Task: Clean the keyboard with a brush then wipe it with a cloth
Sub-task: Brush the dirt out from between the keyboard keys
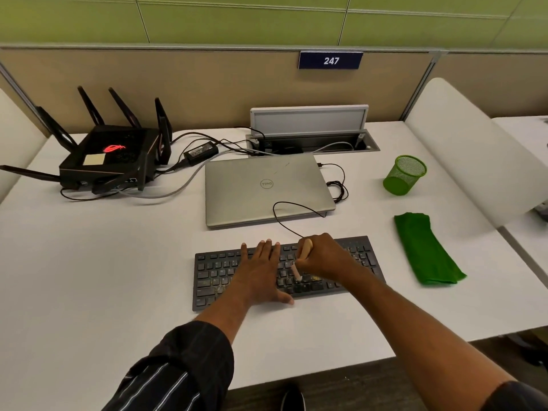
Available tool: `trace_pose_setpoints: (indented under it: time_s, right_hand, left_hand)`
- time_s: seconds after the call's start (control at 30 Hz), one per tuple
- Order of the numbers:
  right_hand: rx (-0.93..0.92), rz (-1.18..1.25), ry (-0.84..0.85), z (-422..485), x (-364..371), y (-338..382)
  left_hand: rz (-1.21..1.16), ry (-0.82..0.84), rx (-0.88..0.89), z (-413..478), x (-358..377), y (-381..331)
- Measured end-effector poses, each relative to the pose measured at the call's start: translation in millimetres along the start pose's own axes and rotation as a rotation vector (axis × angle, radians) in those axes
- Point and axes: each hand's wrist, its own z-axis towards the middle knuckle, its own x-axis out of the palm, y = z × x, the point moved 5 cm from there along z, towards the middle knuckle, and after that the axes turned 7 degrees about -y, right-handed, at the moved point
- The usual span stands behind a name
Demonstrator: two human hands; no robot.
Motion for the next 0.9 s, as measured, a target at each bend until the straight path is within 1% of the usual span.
trace_pose_setpoints:
  time_s: [0.13,0.37,0.53,0.6,0.7,0.77,0.9]
  right_hand:
    - [0.027,0.068,-0.114,0.2,-3.4,-1.6]
    - [0.037,-0.009,-0.029,-7.8,5.8,-0.3]
    - [0.062,0.048,-0.149,-7.5,-1.8,2.2]
    - [0.063,0.025,-0.14,-8.5,0.9,0.8]
    - [0.078,0.029,-0.081,-12.5,8.4,-1.8]
    - [0.094,0.027,-0.079,-13.3,8.6,-1.6]
    - [0.093,0.056,-0.172,-12.8,3.7,6.1]
  left_hand:
    - [0.005,0.0,0.021,0.4,0.1,1.6]
    - [-0.002,0.03,0.047,3.9,0.1,4.5]
    - [0.0,0.038,0.058,4.1,0.8,5.5]
    - [0.004,0.04,0.07,3.5,0.1,6.6]
    - [0.008,0.041,0.078,3.0,-2.1,9.2]
    - [0.011,0.036,0.075,2.2,-2.6,12.7]
    - [0.019,0.035,0.082,-2.3,-2.0,19.6]
